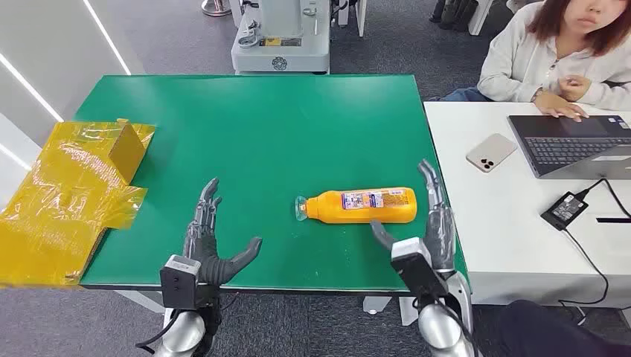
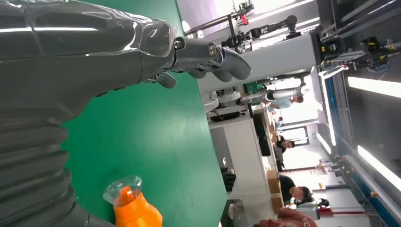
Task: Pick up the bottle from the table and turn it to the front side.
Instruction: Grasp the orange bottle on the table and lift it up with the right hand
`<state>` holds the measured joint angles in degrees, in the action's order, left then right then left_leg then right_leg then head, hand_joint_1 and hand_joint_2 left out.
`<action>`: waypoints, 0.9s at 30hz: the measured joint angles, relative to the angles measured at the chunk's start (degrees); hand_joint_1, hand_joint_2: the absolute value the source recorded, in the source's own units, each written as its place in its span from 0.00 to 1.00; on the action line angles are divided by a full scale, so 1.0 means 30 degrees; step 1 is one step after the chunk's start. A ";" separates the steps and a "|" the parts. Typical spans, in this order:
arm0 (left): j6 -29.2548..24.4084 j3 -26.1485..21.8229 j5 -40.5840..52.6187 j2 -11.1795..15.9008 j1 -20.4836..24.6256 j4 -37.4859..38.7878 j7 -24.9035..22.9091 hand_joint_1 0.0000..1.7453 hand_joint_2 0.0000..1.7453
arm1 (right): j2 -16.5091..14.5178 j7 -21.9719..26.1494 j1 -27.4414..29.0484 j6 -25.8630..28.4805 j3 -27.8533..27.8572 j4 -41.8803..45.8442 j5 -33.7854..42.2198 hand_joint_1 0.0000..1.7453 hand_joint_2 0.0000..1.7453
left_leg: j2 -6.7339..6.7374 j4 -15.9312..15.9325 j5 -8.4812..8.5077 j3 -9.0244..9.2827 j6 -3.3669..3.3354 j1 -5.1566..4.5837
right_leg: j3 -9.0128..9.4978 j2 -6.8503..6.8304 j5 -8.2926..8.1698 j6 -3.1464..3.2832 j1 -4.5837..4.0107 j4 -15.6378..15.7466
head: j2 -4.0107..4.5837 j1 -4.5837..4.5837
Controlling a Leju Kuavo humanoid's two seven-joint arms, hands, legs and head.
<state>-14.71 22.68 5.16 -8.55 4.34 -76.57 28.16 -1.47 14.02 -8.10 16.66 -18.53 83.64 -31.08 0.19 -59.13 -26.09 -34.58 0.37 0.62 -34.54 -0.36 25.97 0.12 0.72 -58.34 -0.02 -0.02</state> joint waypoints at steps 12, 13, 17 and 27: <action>0.1406 0.0940 -0.0525 -0.0091 0.2074 0.2060 -0.0270 0.00 1.00 | 0.1153 -0.4142 -0.5493 -0.3789 -0.1212 -0.6518 -0.2955 0.00 1.00 | 0.0000 -0.0009 0.0003 -0.0009 -0.0001 -0.0001 | -0.0012 0.0012 -0.0012 -0.0004 0.0001 -0.0010 | 0.0000 0.0013; 0.1442 0.1022 -0.0596 -0.0104 0.2199 0.2249 -0.0273 0.00 1.00 | 0.1222 -0.4286 -0.5962 -0.4164 -0.1405 -0.7201 -0.2999 0.00 1.00 | -0.0002 -0.0010 0.0003 -0.0010 -0.0002 -0.0001 | -0.0012 0.0010 -0.0012 -0.0004 0.0001 -0.0011 | 0.0000 0.0015; 0.1501 0.1227 -0.0898 -0.0113 0.2589 0.2853 -0.0293 0.00 1.00 | 0.1446 -0.4838 -0.7626 -0.6101 -0.2109 -0.9670 -0.3066 0.00 1.00 | 0.0000 -0.0011 0.0002 -0.0012 -0.0002 -0.0001 | -0.0015 0.0014 -0.0012 -0.0005 0.0001 -0.0012 | 0.0000 0.0013; 0.1517 0.1271 -0.1837 -0.0087 0.2835 0.3748 -0.0339 0.00 1.00 | 0.2443 -0.4419 -1.0654 -1.0033 -0.4443 -1.4600 -0.3673 0.00 1.00 | -0.0007 -0.0015 0.0000 -0.0019 -0.0002 -0.0002 | -0.0018 0.0007 -0.0010 -0.0006 0.0002 -0.0008 | 0.0000 0.0011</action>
<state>-10.16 26.49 -0.35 -8.81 12.85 -65.33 27.15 5.85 0.76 -40.06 -13.44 -31.86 39.84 -42.10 0.17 -59.17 -26.09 -34.64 0.36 0.62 -34.59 -0.33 25.94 0.10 0.73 -58.36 -0.02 0.01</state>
